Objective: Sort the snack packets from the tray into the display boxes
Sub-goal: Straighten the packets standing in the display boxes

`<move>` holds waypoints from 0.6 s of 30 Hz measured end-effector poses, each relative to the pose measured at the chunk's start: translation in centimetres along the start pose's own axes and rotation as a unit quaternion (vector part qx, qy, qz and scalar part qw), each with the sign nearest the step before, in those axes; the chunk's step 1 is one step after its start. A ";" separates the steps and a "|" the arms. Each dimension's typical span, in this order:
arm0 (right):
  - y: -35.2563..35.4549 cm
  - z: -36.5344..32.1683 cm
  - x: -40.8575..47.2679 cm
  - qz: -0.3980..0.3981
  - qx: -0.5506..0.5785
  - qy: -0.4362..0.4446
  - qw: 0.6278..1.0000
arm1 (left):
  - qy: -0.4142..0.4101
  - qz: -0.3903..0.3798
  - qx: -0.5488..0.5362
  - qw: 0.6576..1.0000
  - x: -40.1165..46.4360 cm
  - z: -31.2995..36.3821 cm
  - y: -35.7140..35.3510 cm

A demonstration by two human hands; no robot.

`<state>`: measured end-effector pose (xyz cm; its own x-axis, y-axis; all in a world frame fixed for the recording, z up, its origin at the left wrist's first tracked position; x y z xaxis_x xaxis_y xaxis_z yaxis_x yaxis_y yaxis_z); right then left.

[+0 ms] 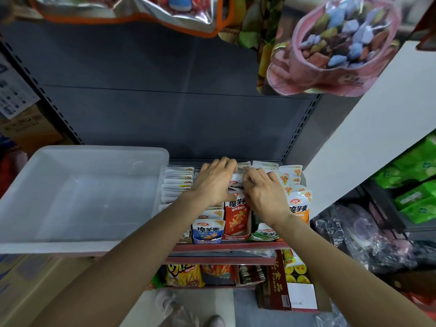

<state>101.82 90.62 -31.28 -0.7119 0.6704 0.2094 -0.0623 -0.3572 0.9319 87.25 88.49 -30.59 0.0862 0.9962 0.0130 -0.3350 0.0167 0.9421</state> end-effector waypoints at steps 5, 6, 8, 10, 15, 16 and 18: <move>-0.1 0.0 0.1 -0.018 0.005 -0.003 1.000 | 0.005 -0.043 0.101 0.994 0.4 0.8 -0.4; -0.1 0.1 0.1 -0.021 0.016 -0.006 1.000 | 0.016 -0.046 0.107 0.993 0.6 0.9 -0.5; 0.1 0.3 -0.2 -0.024 0.060 -0.020 0.998 | 0.029 -0.055 0.108 0.992 0.9 1.0 -0.7; 0.5 0.5 -0.8 -0.011 0.103 -0.036 0.994 | 0.036 -0.059 0.100 0.993 1.0 0.8 -0.8; 2.6 -0.7 -1.9 0.030 0.148 -0.085 0.985 | 0.043 -0.087 0.029 0.995 1.0 0.0 -0.8; 3.1 -1.1 -2.0 0.028 0.145 -0.086 0.985 | 0.043 -0.091 0.013 0.995 1.0 -0.2 -0.7; 3.8 -1.9 -1.9 -0.026 0.186 -0.100 0.977 | 0.036 -0.086 -0.012 0.996 0.8 -0.6 -0.7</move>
<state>101.58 86.72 -28.69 -0.5612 0.8084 0.1776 0.1899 -0.0831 0.9783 87.03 89.33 -31.42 0.0773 0.9818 -0.1733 -0.3431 0.1894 0.9200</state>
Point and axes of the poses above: each hand's wrist, its own x-axis towards the middle knuckle, its own y-axis out of the back of the hand, z = x × y, the point moved 1 cm from there along x, towards the middle knuckle, and after that the axes turned 7 degrees about -x, right-handed, at the moved point
